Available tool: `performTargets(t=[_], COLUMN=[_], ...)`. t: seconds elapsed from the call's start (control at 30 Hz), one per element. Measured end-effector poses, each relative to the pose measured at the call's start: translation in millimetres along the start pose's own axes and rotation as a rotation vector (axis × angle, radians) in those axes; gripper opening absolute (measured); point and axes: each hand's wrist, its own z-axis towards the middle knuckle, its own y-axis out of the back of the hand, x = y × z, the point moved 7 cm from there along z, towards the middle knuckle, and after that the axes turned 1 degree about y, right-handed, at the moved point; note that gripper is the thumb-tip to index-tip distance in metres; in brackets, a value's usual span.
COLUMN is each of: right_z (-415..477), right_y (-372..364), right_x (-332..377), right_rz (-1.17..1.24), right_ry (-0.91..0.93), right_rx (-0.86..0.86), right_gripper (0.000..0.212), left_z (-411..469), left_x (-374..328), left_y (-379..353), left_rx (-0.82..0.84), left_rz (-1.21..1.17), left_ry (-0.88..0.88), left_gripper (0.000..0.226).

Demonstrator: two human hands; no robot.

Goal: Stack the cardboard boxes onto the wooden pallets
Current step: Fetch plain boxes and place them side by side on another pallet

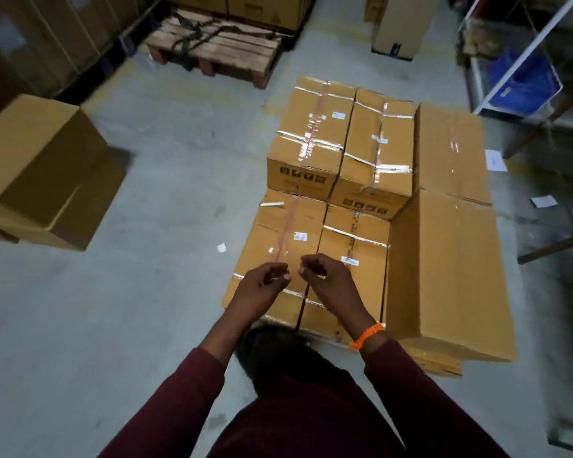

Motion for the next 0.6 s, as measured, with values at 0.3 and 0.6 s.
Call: performTargets(t=[0.3, 0.6], right_z=[163.9, 263.7], right_y=[-216.1, -465.5], right_x=[155.4, 338.0], right_rz=[0.006, 0.022], right_ry=[0.100, 0.214], right_rx=[0.247, 0.555], right_gripper=[0.011, 0.016], left_z=[44.5, 77.6], left_x=[21.5, 72.5], left_y=[298.7, 557.2], left_rx=[-0.357, -0.611], left_rz=[-0.191, -0.355], left_ry=[0.168, 0.165], left_gripper=[0.025, 0.021])
